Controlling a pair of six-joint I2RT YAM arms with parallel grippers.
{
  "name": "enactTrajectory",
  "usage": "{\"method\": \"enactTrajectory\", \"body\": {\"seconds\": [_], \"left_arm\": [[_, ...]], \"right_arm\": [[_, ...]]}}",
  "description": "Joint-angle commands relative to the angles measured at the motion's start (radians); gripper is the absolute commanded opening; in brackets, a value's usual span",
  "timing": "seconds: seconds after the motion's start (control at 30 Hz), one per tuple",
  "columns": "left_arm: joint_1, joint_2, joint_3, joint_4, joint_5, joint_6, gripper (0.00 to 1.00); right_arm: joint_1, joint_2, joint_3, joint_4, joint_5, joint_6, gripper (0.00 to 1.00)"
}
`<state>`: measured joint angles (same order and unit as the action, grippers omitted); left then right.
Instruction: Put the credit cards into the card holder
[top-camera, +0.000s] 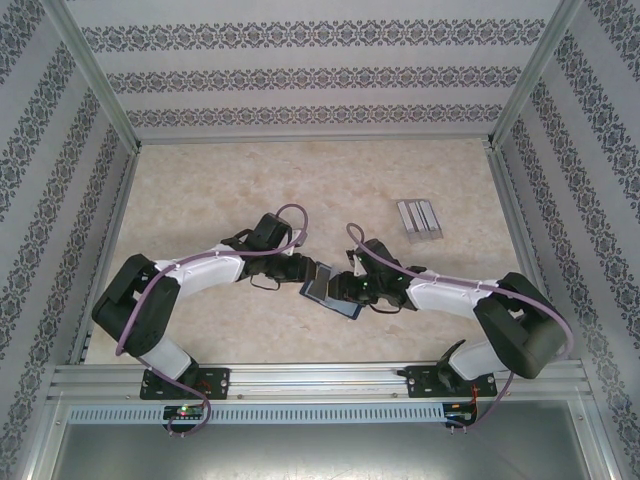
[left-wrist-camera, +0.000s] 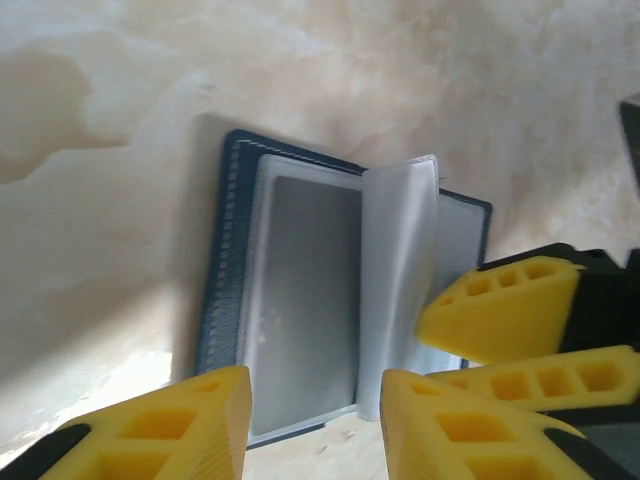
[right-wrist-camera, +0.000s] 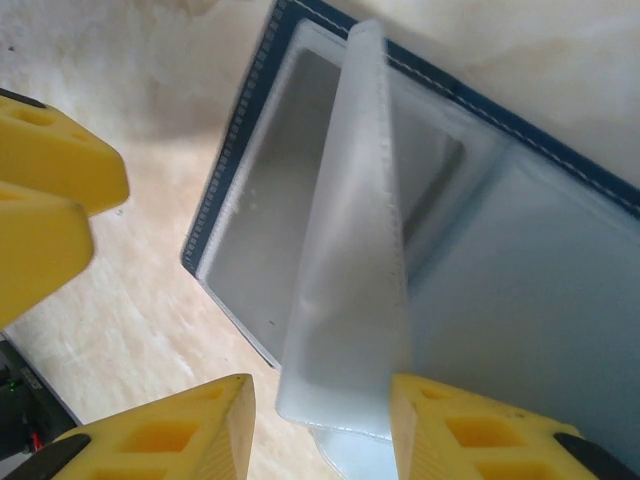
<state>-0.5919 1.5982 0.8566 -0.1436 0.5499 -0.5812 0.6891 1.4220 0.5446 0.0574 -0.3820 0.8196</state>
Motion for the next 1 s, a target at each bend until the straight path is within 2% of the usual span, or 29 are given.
{"method": "enactTrajectory", "body": {"seconds": [0.0,0.37,0.57,0.77,0.87,0.97], "left_arm": [[-0.033,0.018,-0.007,0.070,0.067,0.014,0.41],[-0.095,0.135,0.077,0.061,0.079,0.034,0.42],[-0.104,0.128,0.105,0.014,0.033,0.064,0.44],[-0.146,0.129,0.161,-0.087,-0.044,0.131,0.49],[-0.189,0.137,0.214,-0.159,-0.094,0.170,0.51],[-0.248,0.158,0.261,-0.232,-0.196,0.233,0.53]], "right_arm": [[-0.008,-0.044,-0.057,0.056,0.024,0.042,0.41],[-0.043,-0.108,-0.153,0.132,0.001,0.069,0.41],[-0.081,-0.261,-0.173,0.021,0.015,0.057,0.41],[-0.231,-0.469,-0.195,-0.117,-0.010,0.026,0.41],[-0.342,-0.498,-0.194,-0.171,-0.073,-0.001,0.42],[-0.399,-0.479,-0.158,-0.226,-0.096,-0.068,0.43]]}}
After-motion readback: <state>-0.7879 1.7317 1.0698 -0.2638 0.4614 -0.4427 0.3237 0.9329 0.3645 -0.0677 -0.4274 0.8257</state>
